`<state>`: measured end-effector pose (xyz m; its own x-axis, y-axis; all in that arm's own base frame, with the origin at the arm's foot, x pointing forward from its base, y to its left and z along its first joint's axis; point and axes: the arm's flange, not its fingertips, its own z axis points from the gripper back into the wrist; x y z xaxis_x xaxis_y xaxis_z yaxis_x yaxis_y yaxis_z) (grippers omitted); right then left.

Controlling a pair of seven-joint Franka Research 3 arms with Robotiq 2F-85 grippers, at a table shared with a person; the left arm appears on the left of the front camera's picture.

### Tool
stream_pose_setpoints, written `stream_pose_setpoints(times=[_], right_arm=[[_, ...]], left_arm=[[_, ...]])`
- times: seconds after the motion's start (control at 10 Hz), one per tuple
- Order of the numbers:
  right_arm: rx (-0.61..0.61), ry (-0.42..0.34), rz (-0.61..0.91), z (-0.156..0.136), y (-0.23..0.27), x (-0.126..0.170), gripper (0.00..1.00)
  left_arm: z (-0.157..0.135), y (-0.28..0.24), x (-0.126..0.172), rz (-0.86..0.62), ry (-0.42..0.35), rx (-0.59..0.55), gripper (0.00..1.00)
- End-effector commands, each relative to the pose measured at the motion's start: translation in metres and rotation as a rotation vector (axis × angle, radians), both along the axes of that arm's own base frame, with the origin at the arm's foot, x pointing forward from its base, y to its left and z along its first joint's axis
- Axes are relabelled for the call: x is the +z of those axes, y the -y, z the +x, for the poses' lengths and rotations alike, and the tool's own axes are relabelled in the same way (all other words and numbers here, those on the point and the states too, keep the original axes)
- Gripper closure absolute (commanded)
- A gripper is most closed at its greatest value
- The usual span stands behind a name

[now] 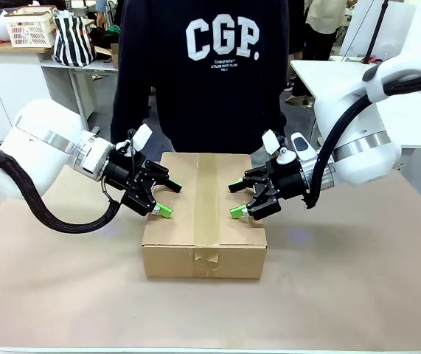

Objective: Pack the gift set into the box.
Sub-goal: Press and hold the closed box until the human finishes sealing it.

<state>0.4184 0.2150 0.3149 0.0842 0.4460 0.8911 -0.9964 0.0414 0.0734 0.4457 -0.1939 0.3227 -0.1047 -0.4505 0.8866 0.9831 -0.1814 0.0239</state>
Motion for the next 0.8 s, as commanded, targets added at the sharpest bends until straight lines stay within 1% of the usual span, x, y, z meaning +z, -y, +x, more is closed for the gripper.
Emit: stream_pose_setpoints(times=[0.0,0.6,0.7], right_arm=[[-0.011,-0.011,0.008,-0.0015,0.0011,-0.0022,0.00],[-0.011,-0.011,0.008,-0.0015,0.0011,-0.0022,0.00],[0.000,0.000,0.000,0.0000,0.0000,0.0000,0.00]], left_arm=[[-0.0005,-0.0011,-0.0010,-0.002,-0.014,-0.003,0.00],[-0.0005,-0.0011,-0.0010,-0.002,-0.014,-0.003,0.00],[0.0000,0.0000,0.0000,0.000,0.000,0.000,0.00]])
